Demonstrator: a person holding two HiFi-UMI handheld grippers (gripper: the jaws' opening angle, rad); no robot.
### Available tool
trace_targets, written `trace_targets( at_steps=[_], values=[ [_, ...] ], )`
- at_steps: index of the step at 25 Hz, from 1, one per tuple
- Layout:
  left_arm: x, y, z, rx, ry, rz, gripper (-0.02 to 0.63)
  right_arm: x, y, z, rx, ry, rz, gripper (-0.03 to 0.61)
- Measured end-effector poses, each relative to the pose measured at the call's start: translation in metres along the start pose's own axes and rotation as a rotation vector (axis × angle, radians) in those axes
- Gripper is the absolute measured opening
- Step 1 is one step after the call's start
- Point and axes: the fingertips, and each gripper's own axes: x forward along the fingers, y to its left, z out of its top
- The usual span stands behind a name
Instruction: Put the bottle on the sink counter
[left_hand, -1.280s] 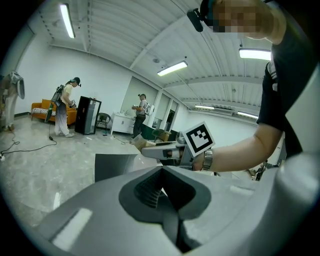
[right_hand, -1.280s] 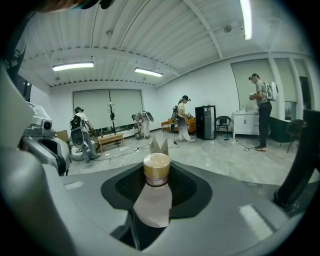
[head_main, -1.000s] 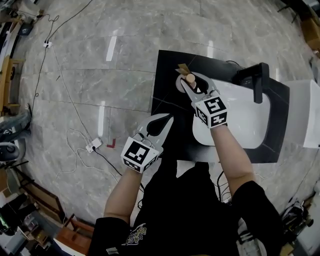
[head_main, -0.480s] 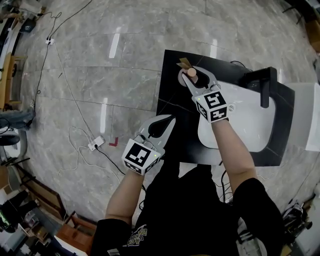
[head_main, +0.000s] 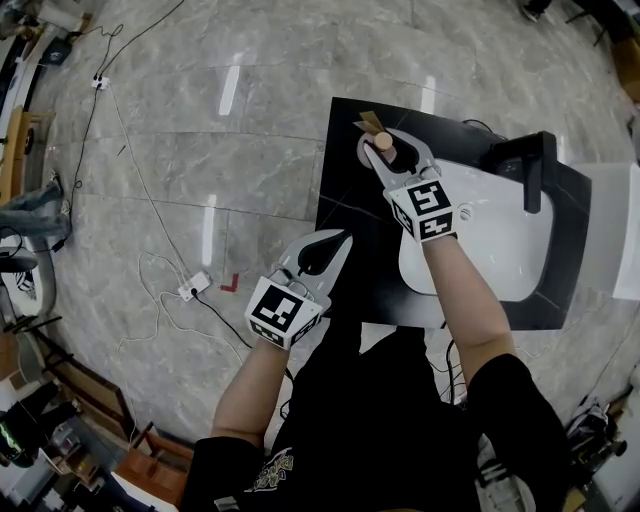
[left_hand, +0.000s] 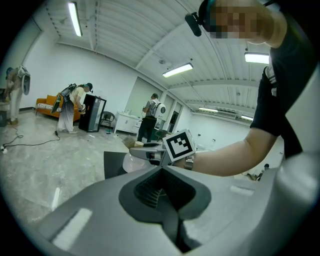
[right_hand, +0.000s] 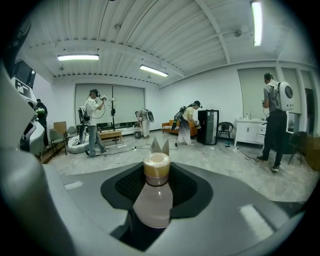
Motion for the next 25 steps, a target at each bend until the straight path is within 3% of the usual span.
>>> trace_targets(
  at_steps=[5,9,16,25],
  values=[
    [-0.004,-0.008,0.001,0.004,0.002,-0.010,0.000,-0.009,-0.002,-0.004,0.077,0.011,0.005,0.220],
    [-0.005,-0.019,0.003,0.010,-0.003,-0.016,0.000,-0.037,-0.005,-0.004,0.099,0.000,-0.014,0.209],
    [0.000,-0.055,0.018,0.030,-0.034,-0.019,0.000,-0.118,-0.010,0.009,0.147,-0.049,-0.060,0.033],
    [0.013,-0.117,0.025,0.000,-0.029,0.021,0.000,-0.249,-0.028,0.015,0.320,-0.092,-0.052,0.028]
  ],
)
